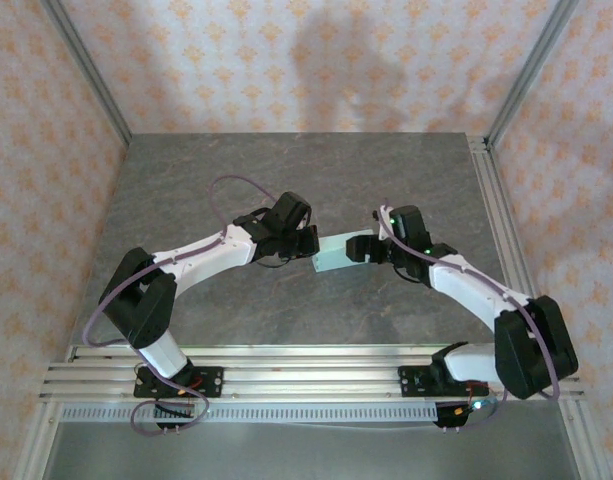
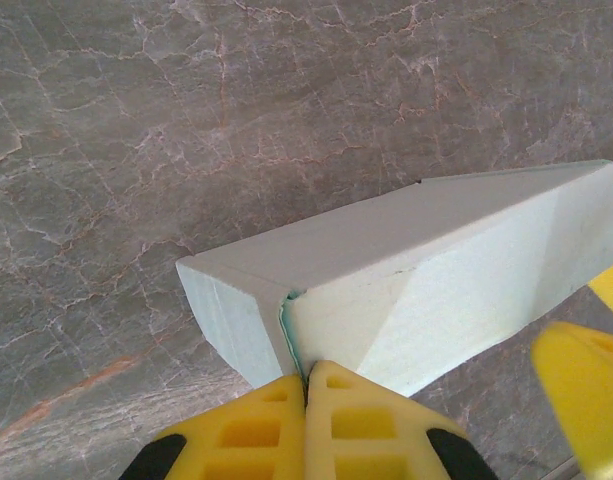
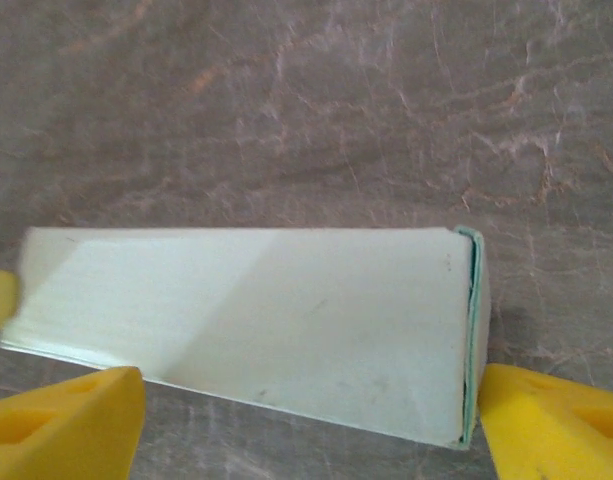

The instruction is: Fold the paper box

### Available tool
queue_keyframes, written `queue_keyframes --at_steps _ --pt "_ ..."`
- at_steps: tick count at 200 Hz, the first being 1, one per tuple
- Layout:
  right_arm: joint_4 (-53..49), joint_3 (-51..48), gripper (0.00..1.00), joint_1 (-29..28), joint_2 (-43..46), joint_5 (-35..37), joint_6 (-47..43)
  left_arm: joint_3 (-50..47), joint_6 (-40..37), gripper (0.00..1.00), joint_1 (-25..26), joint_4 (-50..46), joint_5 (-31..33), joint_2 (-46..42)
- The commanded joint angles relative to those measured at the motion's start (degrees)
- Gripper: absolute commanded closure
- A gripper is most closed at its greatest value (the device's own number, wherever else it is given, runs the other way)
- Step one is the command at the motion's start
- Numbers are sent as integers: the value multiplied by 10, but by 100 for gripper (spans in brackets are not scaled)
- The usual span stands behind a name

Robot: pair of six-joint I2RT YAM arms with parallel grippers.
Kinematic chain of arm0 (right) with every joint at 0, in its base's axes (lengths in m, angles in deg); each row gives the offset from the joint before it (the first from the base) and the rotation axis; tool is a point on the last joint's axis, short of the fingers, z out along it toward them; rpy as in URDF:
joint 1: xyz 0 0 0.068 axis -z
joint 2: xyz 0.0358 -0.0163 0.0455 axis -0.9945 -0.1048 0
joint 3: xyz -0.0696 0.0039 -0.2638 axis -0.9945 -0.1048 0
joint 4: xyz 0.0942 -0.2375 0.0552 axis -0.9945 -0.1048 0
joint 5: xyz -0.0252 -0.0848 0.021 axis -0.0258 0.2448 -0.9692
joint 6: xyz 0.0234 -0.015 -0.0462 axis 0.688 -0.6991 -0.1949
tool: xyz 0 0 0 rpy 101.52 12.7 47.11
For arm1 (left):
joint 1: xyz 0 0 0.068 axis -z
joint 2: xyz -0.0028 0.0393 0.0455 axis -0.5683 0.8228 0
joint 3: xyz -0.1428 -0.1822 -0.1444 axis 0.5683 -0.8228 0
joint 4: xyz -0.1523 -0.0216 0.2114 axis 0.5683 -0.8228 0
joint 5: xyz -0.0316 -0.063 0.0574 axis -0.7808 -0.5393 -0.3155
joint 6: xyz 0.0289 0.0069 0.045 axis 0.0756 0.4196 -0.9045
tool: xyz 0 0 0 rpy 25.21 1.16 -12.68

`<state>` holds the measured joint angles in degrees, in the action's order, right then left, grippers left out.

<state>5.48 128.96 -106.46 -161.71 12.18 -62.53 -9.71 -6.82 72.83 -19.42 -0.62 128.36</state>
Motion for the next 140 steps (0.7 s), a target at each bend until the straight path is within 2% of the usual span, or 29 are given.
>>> queue_keyframes --at_steps 1,27,55,69,100,140 --pt "-58 16 21 -4 -19 43 -21 -23 -9 95 1 -76 19 38" --pt "-87 26 43 -3 -29 82 -2 -24 -9 94 1 -76 19 36" --pt "-114 42 48 0 -29 85 10 -19 -13 95 1 -78 20 32" --pt "-112 44 44 4 -20 73 18 -13 -18 93 1 -81 23 30" --pt "-66 30 24 18 26 48 46 16 -28 77 1 -90 30 19" --pt "-38 22 15 56 60 21 87 126 -79 52 1 -146 48 16"
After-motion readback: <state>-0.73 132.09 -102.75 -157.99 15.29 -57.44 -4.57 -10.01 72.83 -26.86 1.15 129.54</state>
